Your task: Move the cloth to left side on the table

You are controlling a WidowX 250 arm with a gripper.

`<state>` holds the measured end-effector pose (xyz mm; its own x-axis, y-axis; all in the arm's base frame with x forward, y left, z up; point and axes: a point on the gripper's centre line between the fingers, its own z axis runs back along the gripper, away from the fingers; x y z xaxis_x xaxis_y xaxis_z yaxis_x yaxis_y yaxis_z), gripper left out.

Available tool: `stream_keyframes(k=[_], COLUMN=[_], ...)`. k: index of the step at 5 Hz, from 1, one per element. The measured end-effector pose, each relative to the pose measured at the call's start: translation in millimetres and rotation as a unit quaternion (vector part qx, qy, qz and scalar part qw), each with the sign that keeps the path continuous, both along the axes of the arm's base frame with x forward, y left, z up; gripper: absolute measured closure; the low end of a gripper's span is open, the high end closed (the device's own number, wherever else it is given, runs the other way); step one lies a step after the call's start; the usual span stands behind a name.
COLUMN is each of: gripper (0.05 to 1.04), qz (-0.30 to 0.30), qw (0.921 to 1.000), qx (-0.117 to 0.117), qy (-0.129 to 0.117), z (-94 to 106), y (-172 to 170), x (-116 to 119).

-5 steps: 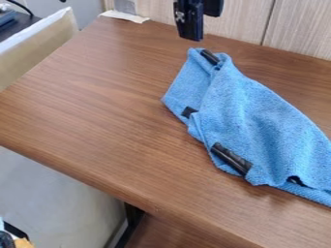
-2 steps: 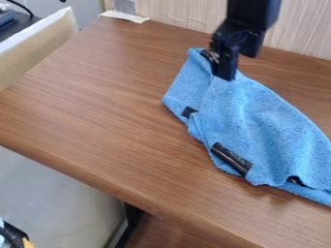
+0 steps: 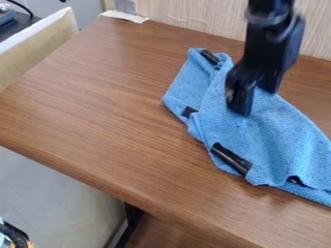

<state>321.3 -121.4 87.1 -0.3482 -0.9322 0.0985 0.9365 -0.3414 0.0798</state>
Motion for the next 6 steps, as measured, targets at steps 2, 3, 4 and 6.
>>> stream_keyframes(k=[2, 3, 4, 6], gripper=[0.083, 0.083, 0.083, 0.083], qz=[0.003, 0.014, 0.032, 0.126], qw=[0.9999, 0.9998, 0.9994, 0.9919], qx=[0.005, 0.005, 0.009, 0.017], qy=[0.016, 0.016, 0.008, 0.005], z=[-24.9, -26.2, -24.5, -22.8], y=[14.6, 21.7, 36.4, 107.6], x=[-5.4, -4.8, 2.1, 14.8])
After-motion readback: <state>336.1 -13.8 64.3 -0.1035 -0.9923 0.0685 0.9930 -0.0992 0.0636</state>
